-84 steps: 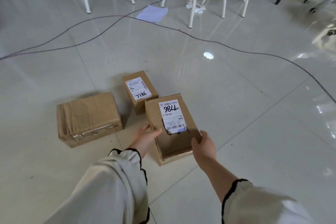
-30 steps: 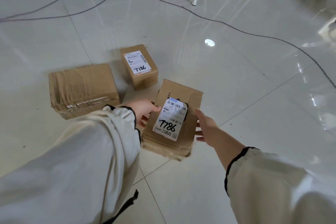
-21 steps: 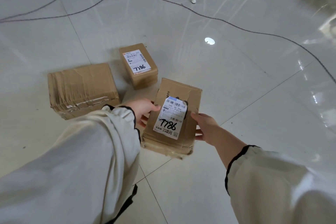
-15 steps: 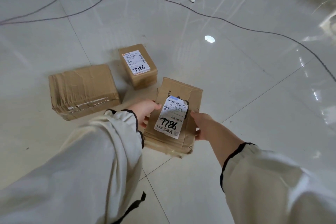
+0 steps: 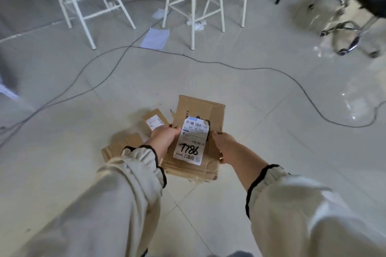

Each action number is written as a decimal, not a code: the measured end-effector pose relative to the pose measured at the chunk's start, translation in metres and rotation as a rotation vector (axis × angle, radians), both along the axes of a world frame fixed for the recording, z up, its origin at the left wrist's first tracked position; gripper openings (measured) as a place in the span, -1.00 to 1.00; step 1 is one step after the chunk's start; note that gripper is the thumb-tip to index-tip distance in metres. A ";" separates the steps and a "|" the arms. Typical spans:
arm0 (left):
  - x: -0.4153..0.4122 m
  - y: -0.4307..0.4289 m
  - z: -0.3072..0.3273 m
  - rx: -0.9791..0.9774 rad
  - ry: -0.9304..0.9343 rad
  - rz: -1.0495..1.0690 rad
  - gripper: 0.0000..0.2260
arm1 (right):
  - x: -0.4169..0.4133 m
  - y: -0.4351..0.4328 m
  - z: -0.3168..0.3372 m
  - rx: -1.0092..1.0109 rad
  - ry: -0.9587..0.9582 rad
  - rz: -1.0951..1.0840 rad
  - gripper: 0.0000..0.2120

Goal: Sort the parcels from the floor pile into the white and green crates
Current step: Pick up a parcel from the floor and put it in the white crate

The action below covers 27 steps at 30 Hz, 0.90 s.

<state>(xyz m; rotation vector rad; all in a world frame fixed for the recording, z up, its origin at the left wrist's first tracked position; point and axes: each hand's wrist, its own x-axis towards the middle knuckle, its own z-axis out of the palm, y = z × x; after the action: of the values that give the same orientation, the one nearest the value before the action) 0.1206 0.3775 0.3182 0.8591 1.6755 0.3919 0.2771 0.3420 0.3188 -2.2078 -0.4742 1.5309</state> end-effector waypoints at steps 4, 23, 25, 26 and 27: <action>0.024 -0.013 0.167 0.023 -0.086 -0.071 -0.79 | 0.026 -0.015 0.164 0.043 -0.054 -0.034 -0.65; 0.146 -0.133 0.510 0.213 -0.293 -0.868 -0.79 | 0.095 -0.267 0.519 0.378 -0.137 -0.636 -0.63; 0.168 -0.162 0.524 0.224 -0.311 -0.958 -0.80 | 0.105 -0.306 0.533 0.385 -0.173 -0.712 -0.61; 0.179 -0.181 0.531 0.222 -0.322 -1.004 -0.80 | 0.110 -0.327 0.538 0.382 -0.189 -0.753 -0.56; 0.191 -0.200 0.537 0.215 -0.334 -1.054 -0.80 | 0.115 -0.348 0.542 0.375 -0.208 -0.797 -0.51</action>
<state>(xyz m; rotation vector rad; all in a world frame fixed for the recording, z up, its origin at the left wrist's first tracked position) 0.3114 0.1777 0.8548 1.5914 0.7144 -0.0319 0.3924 -0.0062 0.8607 -1.9062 0.0768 0.7287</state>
